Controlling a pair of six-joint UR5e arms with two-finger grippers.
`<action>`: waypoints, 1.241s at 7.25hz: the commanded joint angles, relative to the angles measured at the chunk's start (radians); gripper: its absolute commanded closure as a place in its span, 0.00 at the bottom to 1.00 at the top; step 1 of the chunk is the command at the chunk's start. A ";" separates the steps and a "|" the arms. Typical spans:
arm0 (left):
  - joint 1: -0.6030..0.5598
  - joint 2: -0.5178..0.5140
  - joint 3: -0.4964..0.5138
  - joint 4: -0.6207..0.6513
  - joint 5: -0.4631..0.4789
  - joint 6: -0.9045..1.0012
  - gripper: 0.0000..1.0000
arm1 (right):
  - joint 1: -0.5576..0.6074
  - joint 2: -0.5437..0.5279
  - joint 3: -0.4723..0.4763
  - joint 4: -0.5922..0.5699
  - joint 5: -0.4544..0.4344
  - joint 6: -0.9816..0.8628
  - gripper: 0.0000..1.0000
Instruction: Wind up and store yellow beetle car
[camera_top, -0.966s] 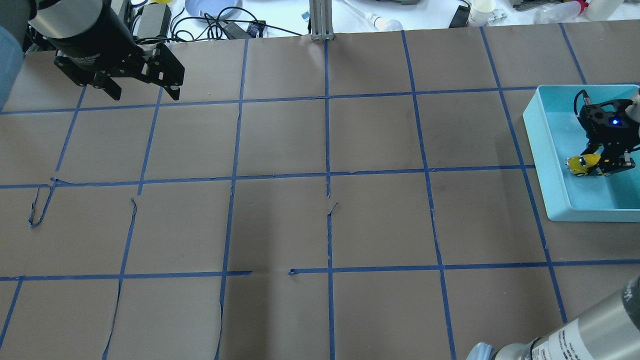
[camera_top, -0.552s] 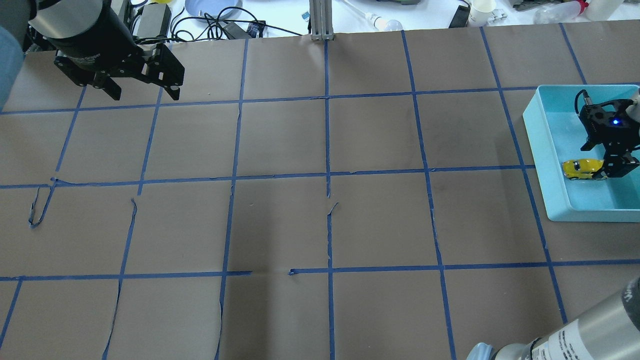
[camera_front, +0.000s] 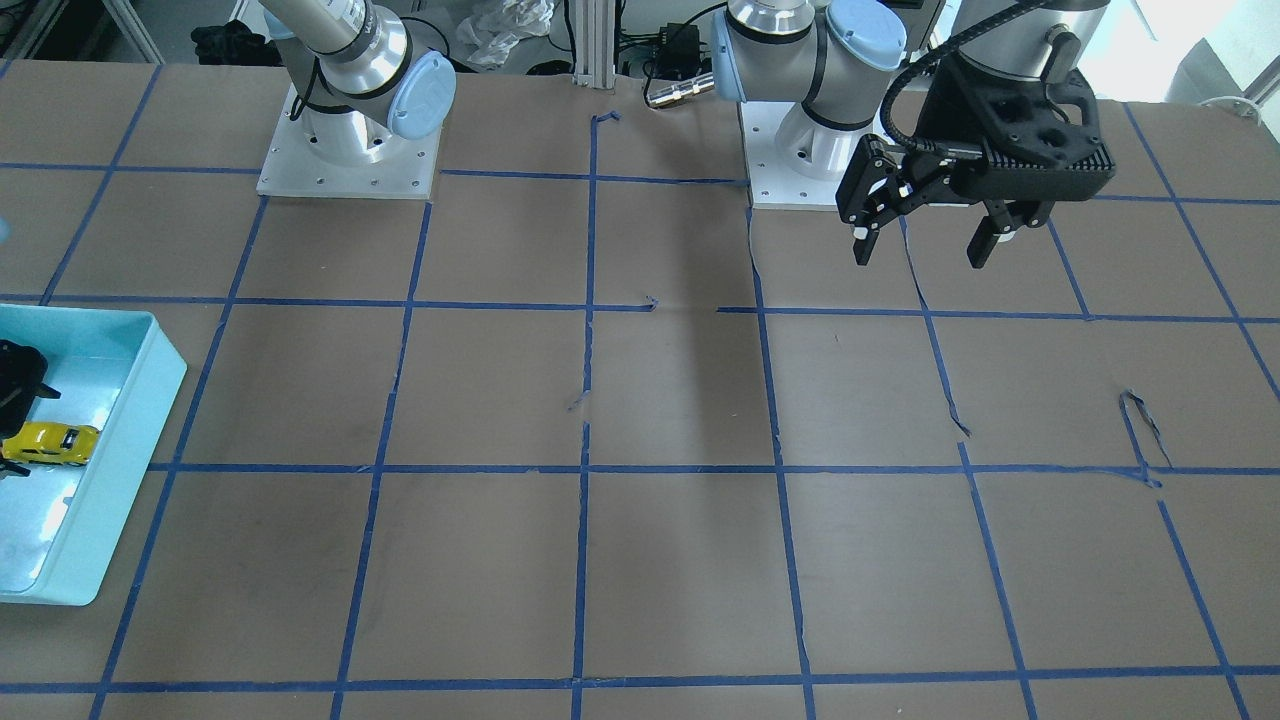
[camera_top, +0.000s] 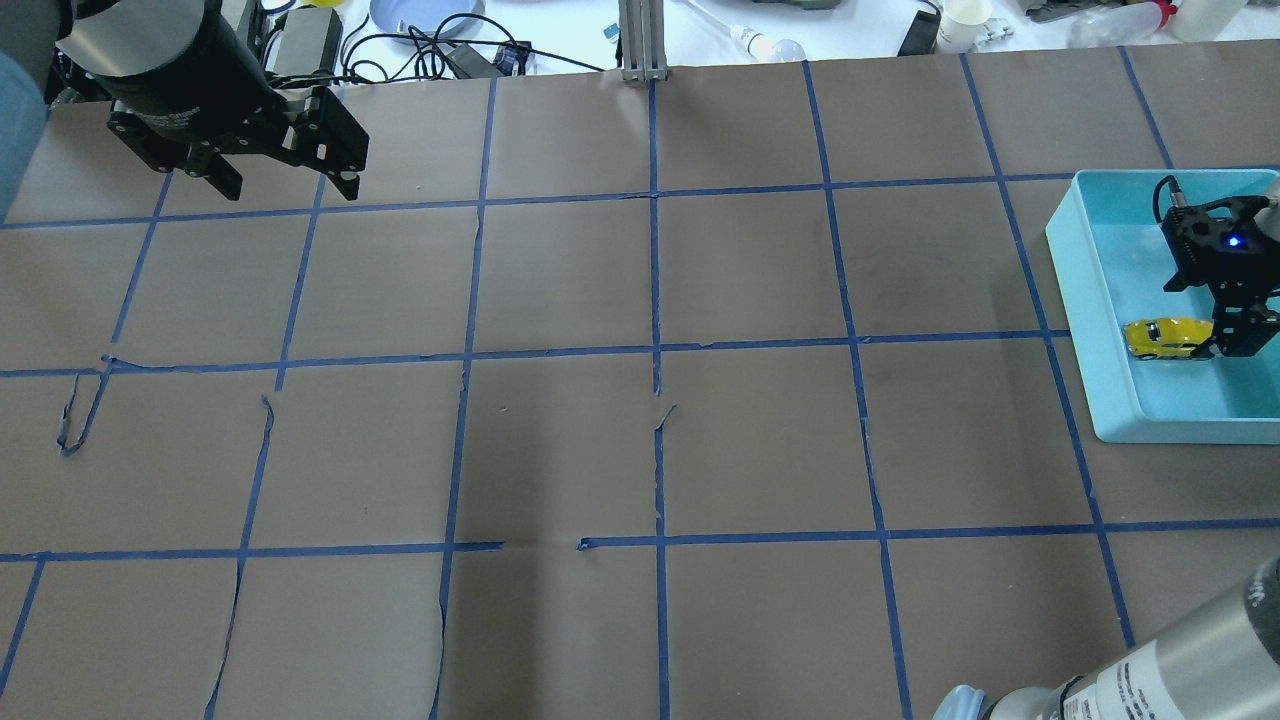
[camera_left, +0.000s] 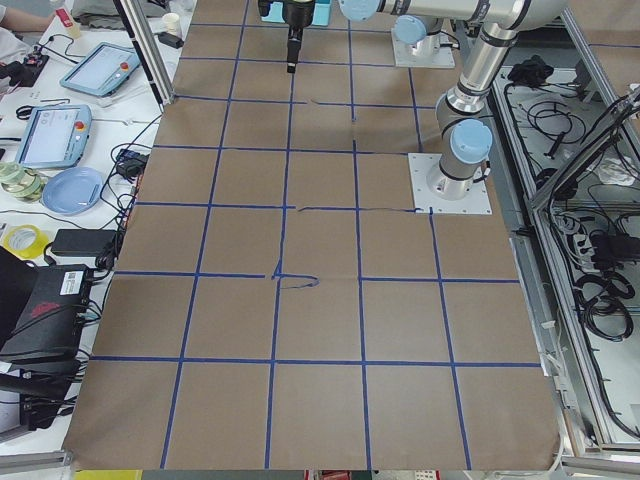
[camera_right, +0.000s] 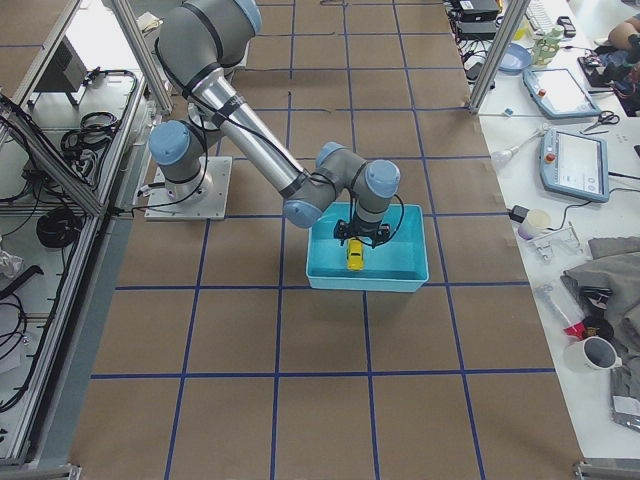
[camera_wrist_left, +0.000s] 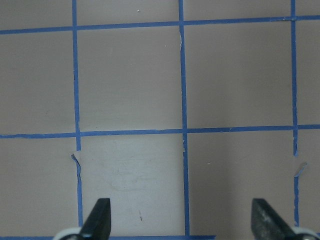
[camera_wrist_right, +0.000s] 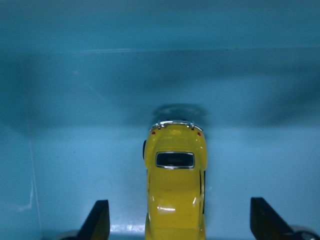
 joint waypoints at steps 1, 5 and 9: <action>0.001 0.000 0.000 0.000 0.000 0.000 0.00 | 0.009 -0.108 -0.021 0.053 -0.013 0.045 0.00; 0.001 0.000 0.000 0.000 0.002 0.000 0.00 | 0.012 -0.380 -0.163 0.427 -0.009 0.157 0.00; 0.001 0.000 0.000 0.000 0.002 0.003 0.00 | 0.055 -0.389 -0.319 0.652 -0.012 0.333 0.00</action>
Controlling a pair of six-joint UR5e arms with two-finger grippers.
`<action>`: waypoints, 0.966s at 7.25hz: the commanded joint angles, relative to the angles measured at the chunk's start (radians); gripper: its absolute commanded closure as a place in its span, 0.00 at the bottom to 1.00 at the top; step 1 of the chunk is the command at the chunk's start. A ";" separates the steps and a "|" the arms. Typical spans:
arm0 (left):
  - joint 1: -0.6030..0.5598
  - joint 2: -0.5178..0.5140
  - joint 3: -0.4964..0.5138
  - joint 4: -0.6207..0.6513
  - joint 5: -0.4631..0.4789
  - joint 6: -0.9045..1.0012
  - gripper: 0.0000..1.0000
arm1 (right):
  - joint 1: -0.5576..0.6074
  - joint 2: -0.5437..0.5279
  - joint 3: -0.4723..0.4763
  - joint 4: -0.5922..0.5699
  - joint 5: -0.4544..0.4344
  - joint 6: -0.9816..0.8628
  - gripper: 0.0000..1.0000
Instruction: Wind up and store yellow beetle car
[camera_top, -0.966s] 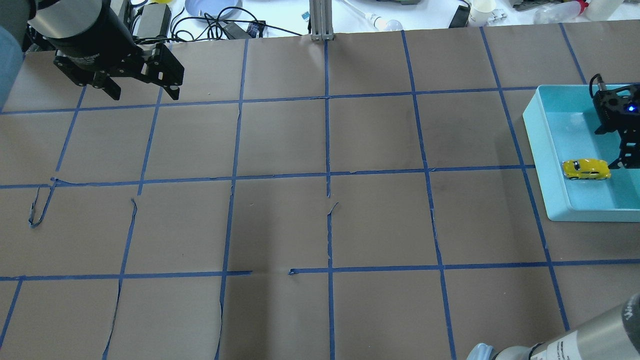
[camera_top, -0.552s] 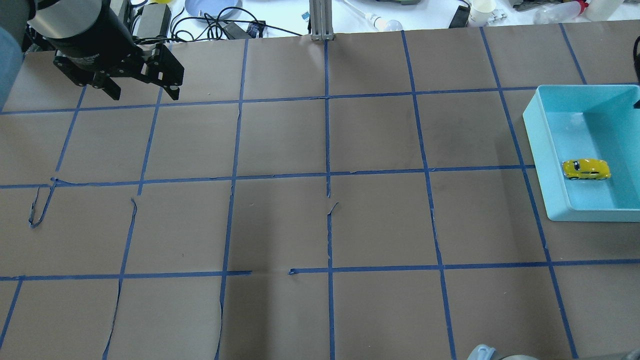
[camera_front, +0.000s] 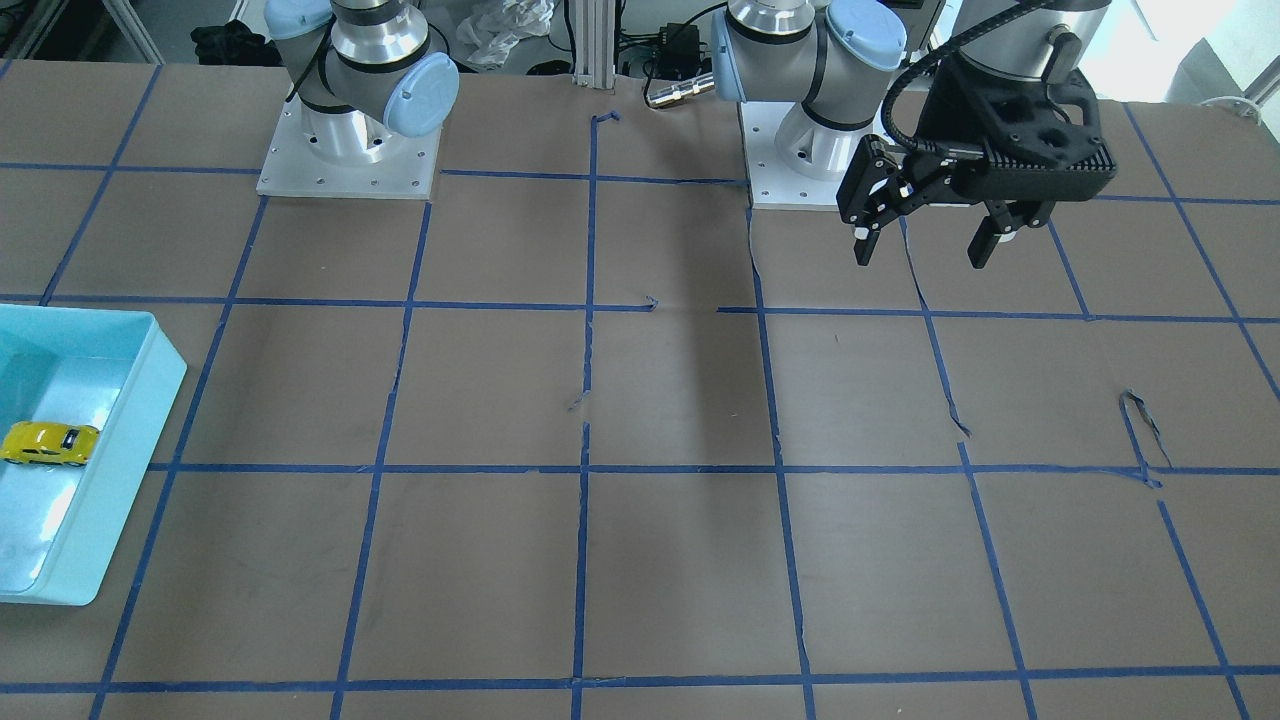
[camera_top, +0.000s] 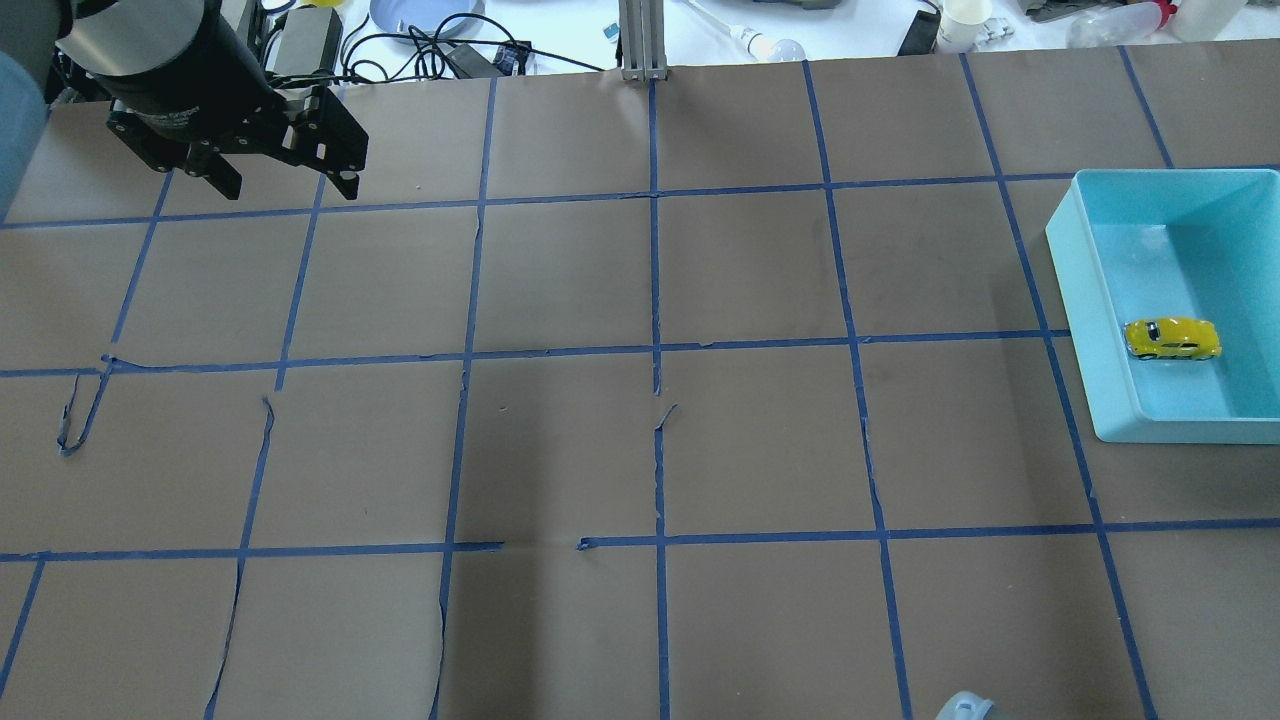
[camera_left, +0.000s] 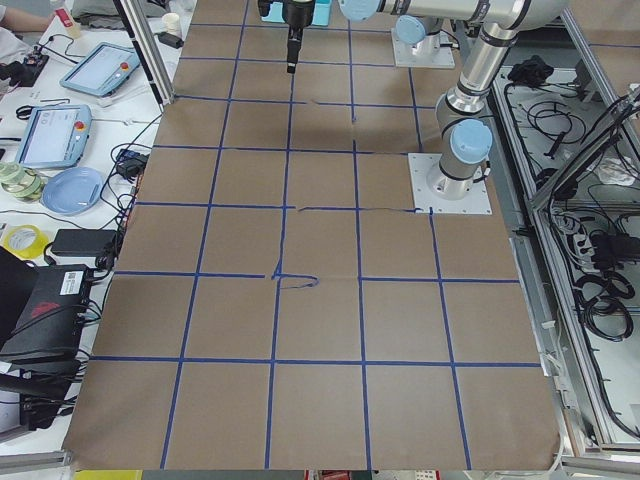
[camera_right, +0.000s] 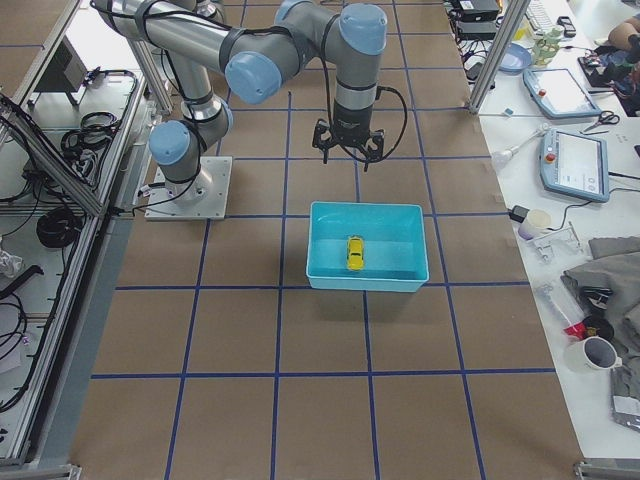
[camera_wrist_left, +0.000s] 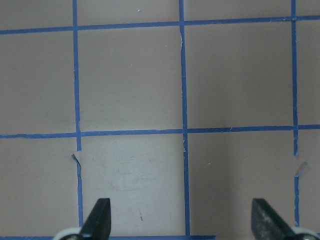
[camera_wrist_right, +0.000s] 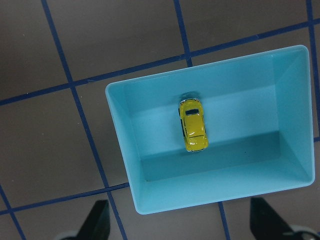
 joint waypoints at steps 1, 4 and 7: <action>0.000 0.000 0.000 0.000 0.000 0.002 0.00 | 0.113 -0.005 -0.026 0.026 -0.001 0.225 0.00; 0.000 0.000 0.000 0.000 -0.001 0.002 0.00 | 0.316 -0.008 -0.071 0.070 0.017 0.637 0.00; -0.001 0.000 0.000 0.000 0.000 0.002 0.00 | 0.564 0.026 -0.086 0.058 0.020 1.096 0.00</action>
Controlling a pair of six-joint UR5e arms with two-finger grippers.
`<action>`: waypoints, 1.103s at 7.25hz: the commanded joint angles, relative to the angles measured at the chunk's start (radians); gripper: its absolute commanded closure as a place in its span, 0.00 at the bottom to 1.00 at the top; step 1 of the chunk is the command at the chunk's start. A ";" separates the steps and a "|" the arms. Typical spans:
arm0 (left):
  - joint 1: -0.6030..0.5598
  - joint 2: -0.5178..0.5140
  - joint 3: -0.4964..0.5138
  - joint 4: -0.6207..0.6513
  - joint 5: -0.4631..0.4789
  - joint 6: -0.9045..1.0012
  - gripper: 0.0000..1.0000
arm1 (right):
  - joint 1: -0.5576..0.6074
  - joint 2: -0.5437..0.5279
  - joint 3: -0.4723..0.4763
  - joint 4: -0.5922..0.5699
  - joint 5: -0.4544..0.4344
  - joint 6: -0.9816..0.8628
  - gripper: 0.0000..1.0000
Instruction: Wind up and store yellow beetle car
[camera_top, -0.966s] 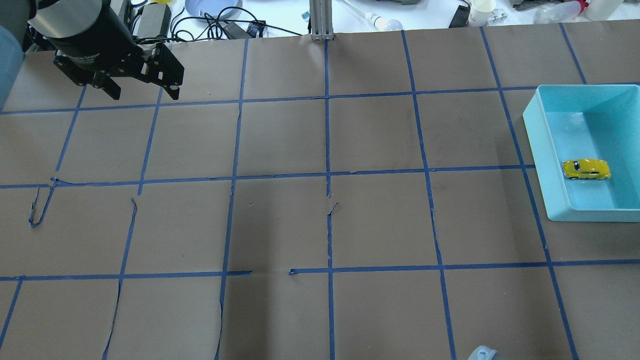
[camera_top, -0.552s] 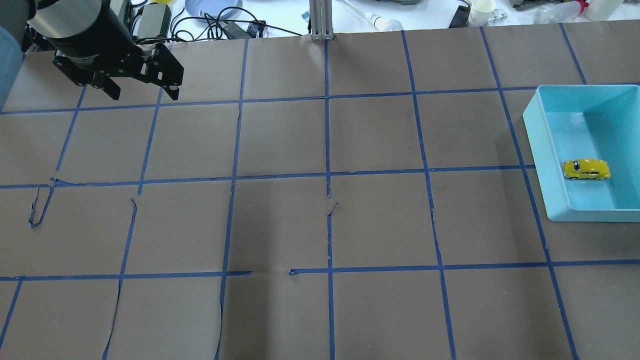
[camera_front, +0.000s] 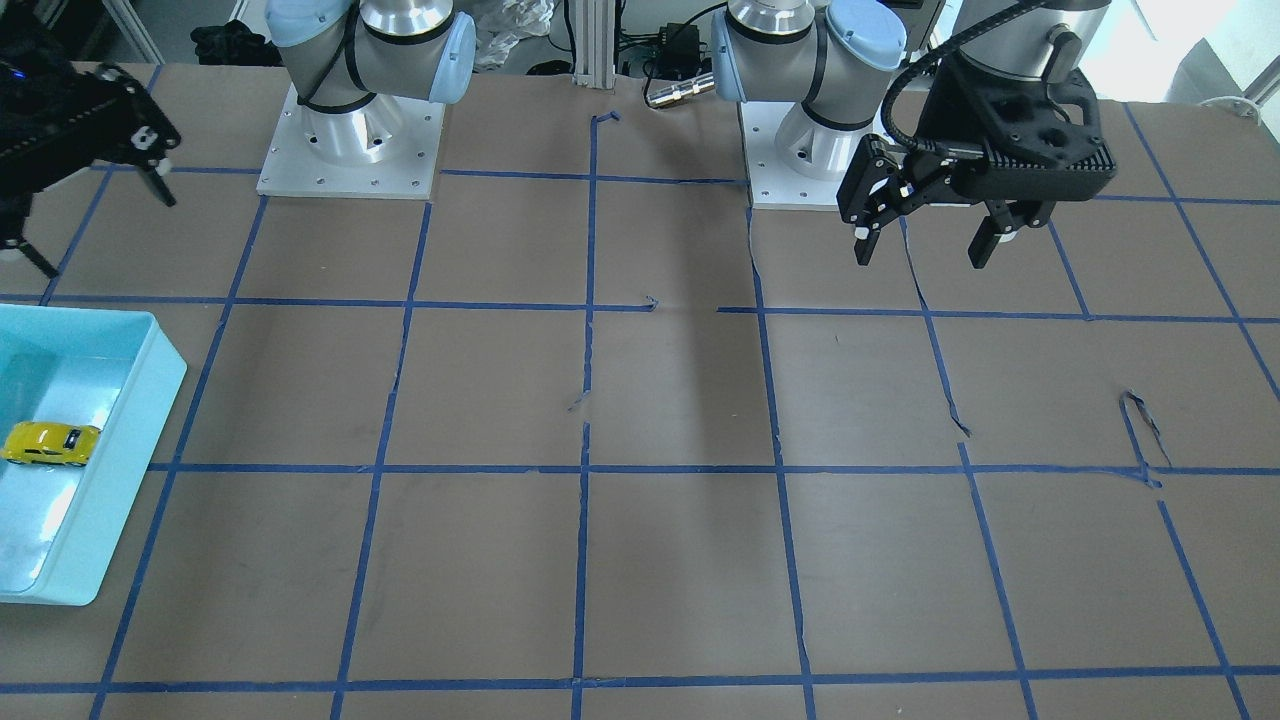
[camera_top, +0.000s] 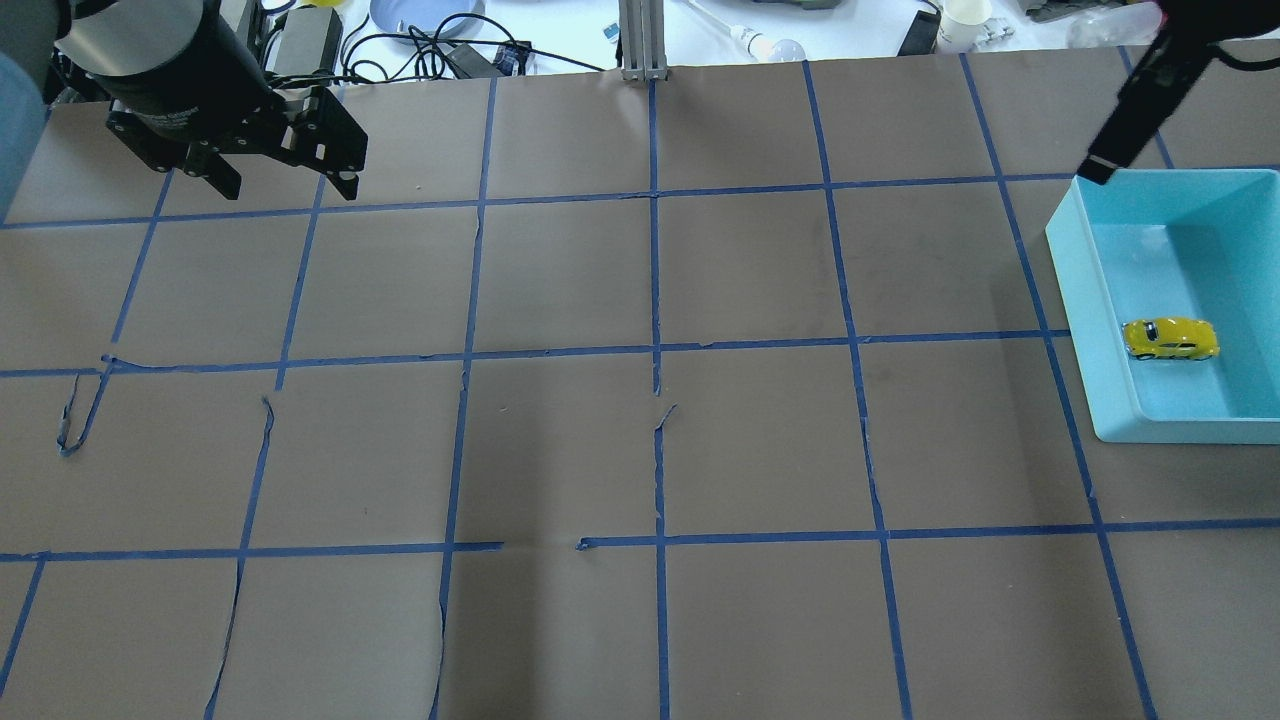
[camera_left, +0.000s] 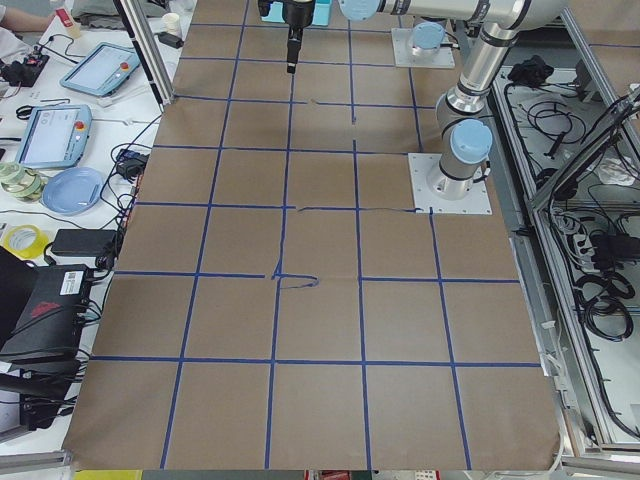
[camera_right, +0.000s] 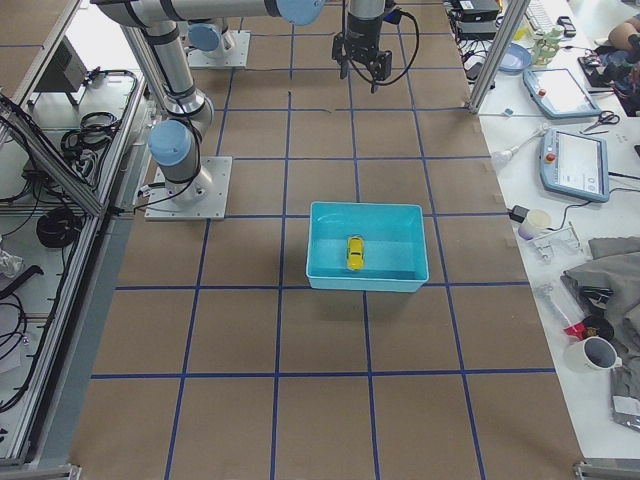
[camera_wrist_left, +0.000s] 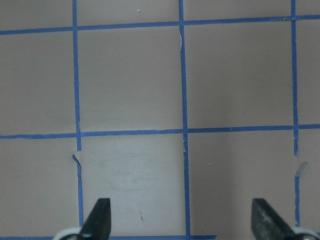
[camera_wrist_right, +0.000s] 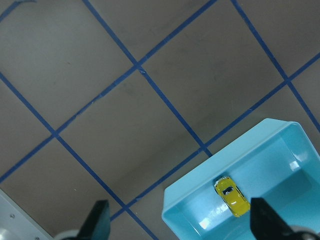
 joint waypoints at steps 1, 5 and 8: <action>-0.001 0.000 0.000 0.000 0.000 0.000 0.00 | 0.142 0.016 -0.010 -0.002 0.005 0.395 0.00; -0.001 0.000 0.000 0.000 0.000 0.000 0.00 | 0.199 0.021 -0.013 -0.002 0.070 1.008 0.00; 0.000 0.000 0.000 0.000 0.000 0.000 0.00 | 0.199 0.024 -0.001 -0.057 0.086 1.095 0.00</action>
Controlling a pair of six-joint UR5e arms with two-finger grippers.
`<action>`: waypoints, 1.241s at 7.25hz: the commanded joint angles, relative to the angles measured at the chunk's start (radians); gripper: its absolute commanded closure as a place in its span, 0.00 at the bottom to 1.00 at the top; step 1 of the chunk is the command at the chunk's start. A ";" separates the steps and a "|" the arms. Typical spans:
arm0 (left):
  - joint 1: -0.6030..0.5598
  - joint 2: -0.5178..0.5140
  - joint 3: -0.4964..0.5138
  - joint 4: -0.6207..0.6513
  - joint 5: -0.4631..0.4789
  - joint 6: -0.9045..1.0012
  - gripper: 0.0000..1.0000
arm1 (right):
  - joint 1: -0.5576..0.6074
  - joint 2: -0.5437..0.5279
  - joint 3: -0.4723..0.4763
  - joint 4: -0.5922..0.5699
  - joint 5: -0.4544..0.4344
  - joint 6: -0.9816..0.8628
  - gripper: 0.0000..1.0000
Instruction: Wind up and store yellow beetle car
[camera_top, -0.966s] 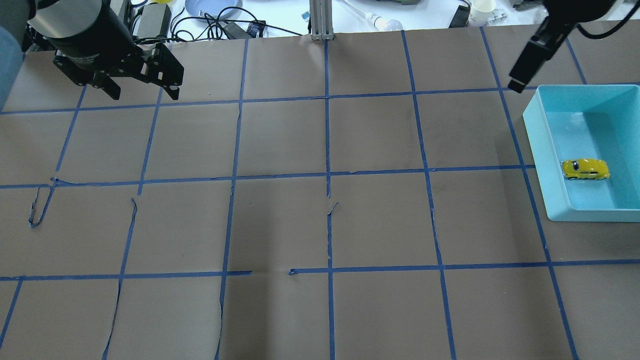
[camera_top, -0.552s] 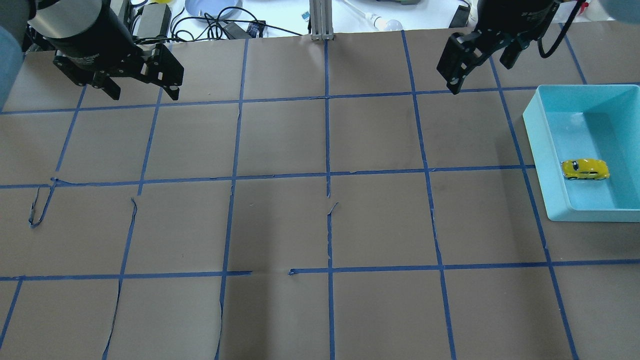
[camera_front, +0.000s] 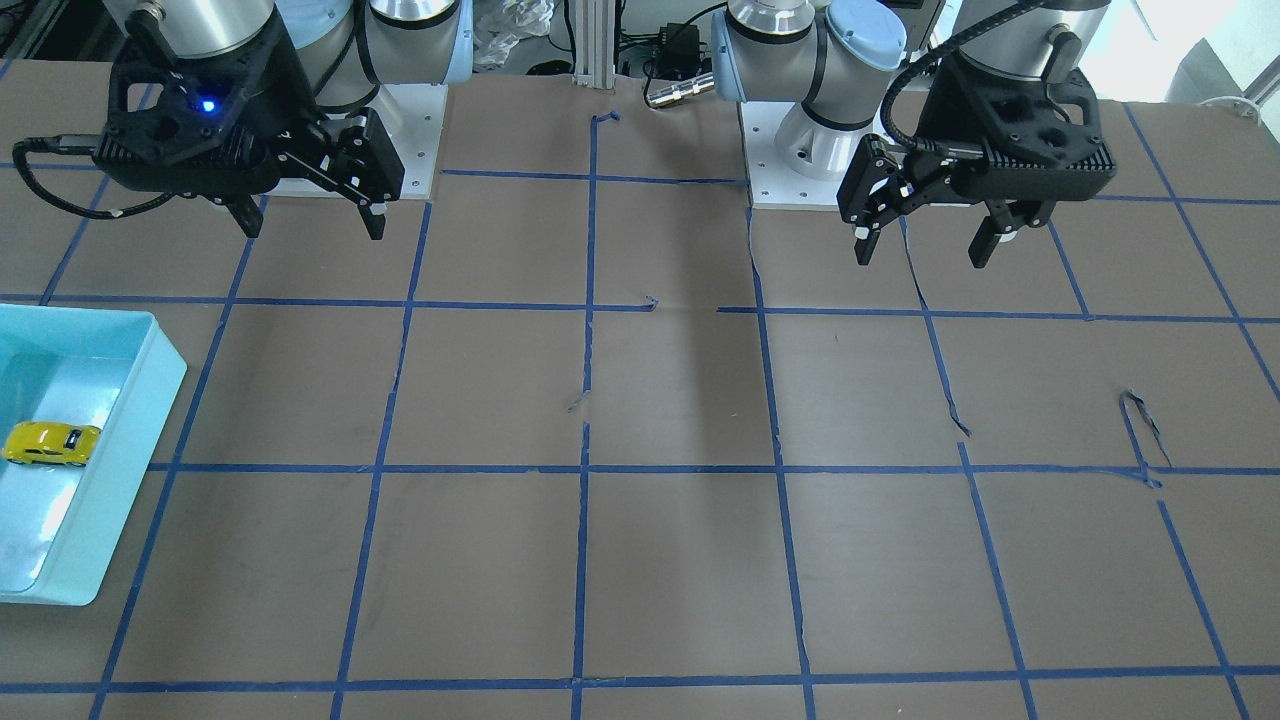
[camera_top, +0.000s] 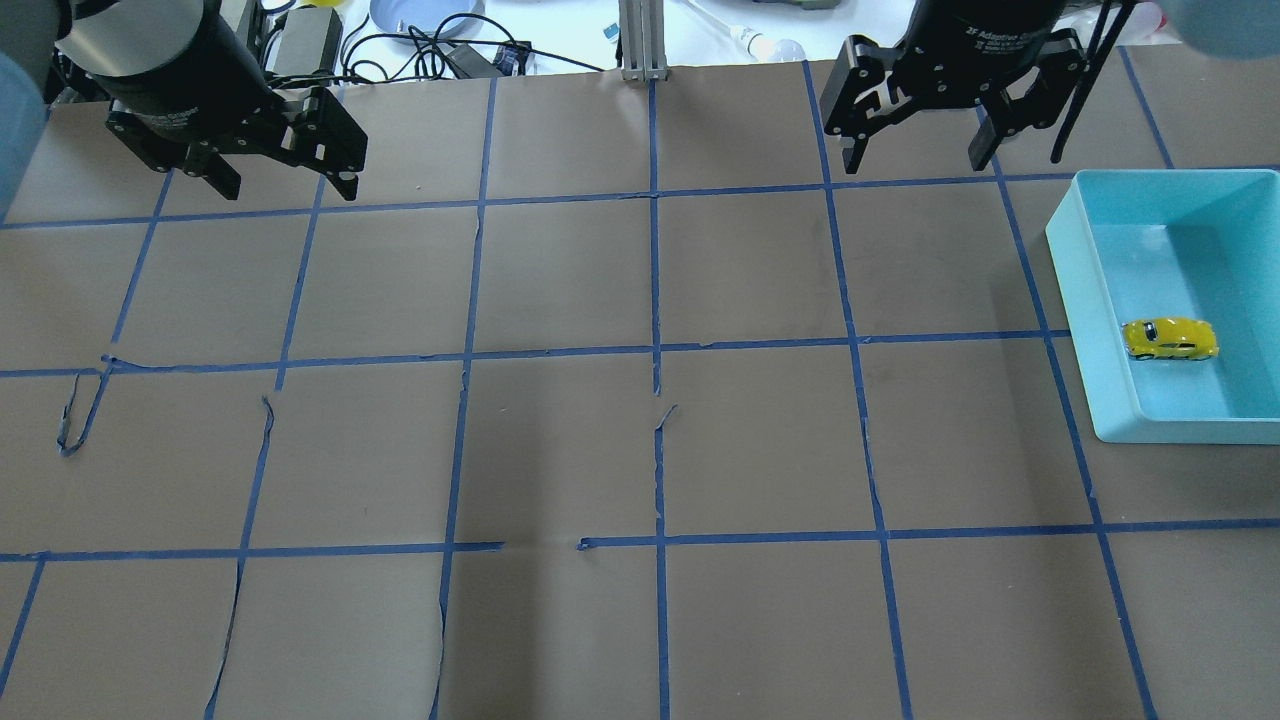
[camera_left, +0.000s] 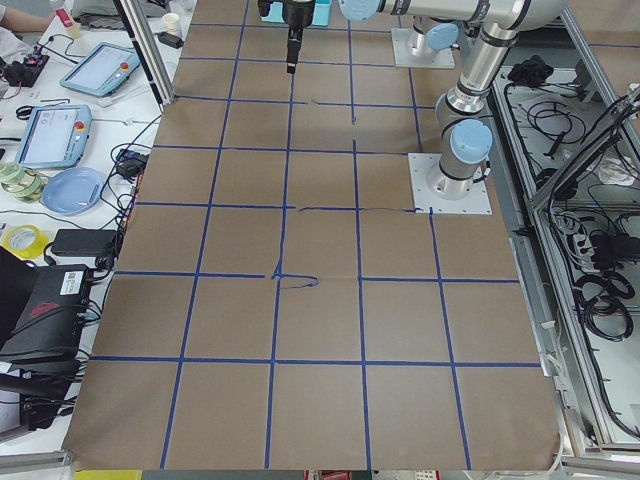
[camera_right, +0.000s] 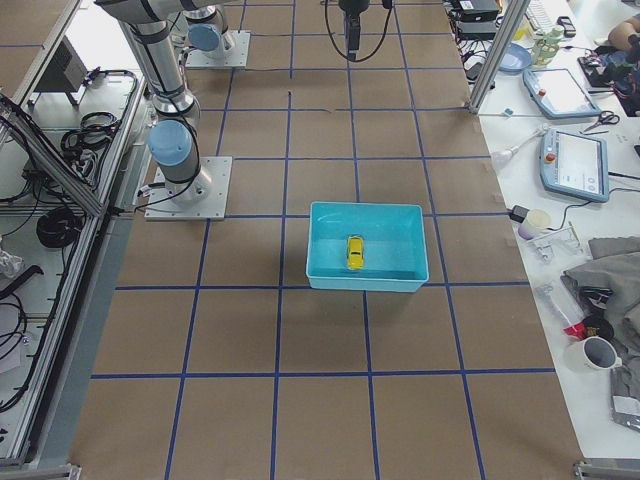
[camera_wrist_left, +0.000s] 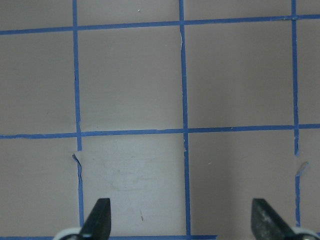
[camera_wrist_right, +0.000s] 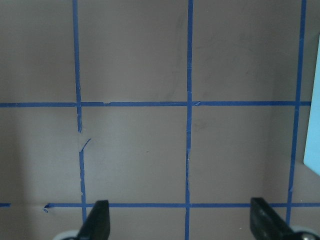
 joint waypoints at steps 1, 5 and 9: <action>0.000 0.000 0.000 0.000 0.000 -0.001 0.00 | 0.000 0.002 0.011 -0.069 0.003 0.008 0.00; 0.000 0.000 0.000 0.000 0.000 -0.001 0.00 | -0.001 0.014 0.030 -0.110 -0.026 0.025 0.00; 0.000 0.000 0.000 0.000 -0.001 -0.001 0.00 | -0.001 0.014 0.036 -0.104 -0.022 0.025 0.00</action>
